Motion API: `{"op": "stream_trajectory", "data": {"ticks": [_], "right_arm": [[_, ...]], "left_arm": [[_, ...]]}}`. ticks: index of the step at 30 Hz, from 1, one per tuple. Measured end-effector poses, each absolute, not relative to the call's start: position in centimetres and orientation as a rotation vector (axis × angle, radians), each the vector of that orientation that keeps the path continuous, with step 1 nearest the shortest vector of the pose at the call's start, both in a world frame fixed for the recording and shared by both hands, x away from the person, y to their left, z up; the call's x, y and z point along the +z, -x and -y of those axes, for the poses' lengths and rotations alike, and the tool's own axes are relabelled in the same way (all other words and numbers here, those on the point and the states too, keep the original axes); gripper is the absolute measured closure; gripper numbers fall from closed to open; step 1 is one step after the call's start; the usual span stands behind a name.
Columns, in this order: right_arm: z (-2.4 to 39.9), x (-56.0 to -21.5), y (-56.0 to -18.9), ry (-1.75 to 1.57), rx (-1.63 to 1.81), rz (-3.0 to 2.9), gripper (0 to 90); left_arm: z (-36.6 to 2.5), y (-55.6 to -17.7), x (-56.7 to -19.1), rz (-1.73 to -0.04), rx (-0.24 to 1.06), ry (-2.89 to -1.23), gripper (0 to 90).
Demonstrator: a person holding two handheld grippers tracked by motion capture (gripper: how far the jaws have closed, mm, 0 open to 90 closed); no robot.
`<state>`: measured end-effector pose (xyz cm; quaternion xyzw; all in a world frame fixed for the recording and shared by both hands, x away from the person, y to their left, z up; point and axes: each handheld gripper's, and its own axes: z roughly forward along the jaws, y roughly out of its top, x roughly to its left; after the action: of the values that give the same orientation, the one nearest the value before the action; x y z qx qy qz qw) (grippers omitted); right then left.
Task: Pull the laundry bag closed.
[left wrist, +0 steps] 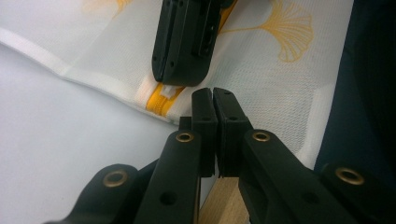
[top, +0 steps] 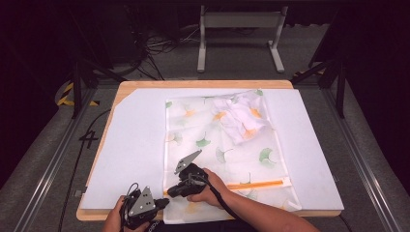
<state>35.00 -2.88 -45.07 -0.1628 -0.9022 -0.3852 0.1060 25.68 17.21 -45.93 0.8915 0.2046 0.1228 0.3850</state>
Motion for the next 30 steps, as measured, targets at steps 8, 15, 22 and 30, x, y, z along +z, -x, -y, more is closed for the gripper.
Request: {"op": "stream_trajectory", "data": {"ticks": [8, 15, 22, 30], "right_arm": [[2.65, -45.27, -34.75, 0.541, -1.16, 2.64, 87.9], [2.58, -45.36, -34.24, 0.57, -1.192, 2.667, 90.0], [3.15, -44.89, -34.7, 0.546, -1.177, 2.683, 90.0], [3.4, -44.5, -34.64, 0.488, -1.155, 2.708, 90.0]], "left_arm": [[-17.22, -25.7, -45.93, -0.52, 0.31, -2.272, 88.3], [-17.19, -25.66, -45.94, -0.519, 0.315, -2.274, 88.5], [-17.14, -25.62, -45.91, -0.517, 0.321, -2.276, 89.6], [-16.83, -25.45, -45.66, -0.504, 0.366, -2.285, 89.1]]}}
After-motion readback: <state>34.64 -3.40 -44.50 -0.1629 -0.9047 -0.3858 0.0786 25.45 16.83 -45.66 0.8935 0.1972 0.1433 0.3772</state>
